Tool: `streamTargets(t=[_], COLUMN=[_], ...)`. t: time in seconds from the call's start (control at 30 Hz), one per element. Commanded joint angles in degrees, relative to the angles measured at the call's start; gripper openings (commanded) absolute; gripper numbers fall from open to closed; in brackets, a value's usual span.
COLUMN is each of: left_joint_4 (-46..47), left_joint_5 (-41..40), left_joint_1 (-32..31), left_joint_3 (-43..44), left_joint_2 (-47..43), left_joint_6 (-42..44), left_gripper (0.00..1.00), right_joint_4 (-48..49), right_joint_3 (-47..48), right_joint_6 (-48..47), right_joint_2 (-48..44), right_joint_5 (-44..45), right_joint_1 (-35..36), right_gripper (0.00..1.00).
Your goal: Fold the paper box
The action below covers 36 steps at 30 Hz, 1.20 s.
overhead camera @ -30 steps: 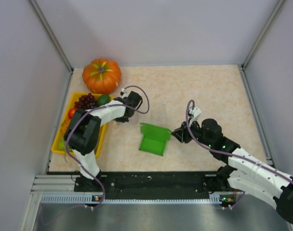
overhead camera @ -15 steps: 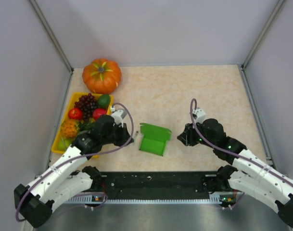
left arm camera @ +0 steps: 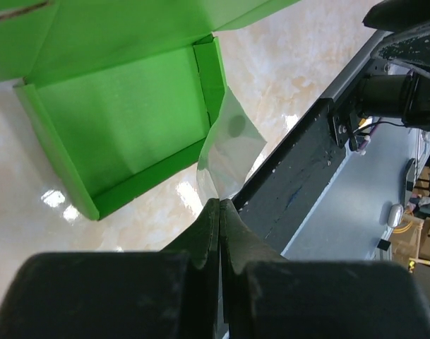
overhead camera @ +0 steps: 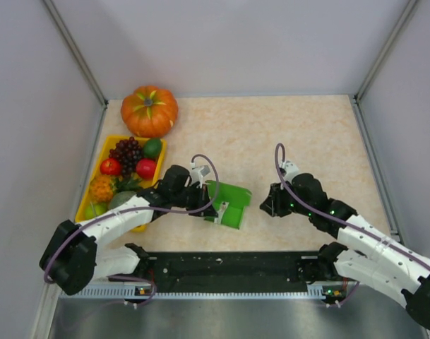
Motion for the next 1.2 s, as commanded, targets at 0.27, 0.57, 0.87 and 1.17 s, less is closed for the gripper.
streamTargets(t=[0.27,0.57,0.87,1.17], left_joint_4=[3.7,-8.1,-5.5,-0.5], left_joint_5=[-1.5,-21.1,-23.8,-25.4], left_joint_1=[-0.8,0.5,1.8,1.8], left_joint_3=[3.9,5.4,4.7,-5.2], left_joint_2=[4.6,-7.2,-12.6,-23.0], left_joint_6=[2.3,9.7,6.5,-1.1], left_gripper=[0.36,0.54,0.42,0.45], right_joint_4=[1.5,-0.3,5.5,5.0], right_joint_3=[2.5,4.6,4.3,14.4], right_joint_6=[-0.2,-2.8,2.6,6.7], right_joint_2=[1.3,2.6,6.0,28.9], right_joint_5=[-1.1,-0.2,6.1,34.8], right_joint_1=[-0.4,1.3,15.3,32.4], right_gripper=[0.31,0.30,0.22,0.00])
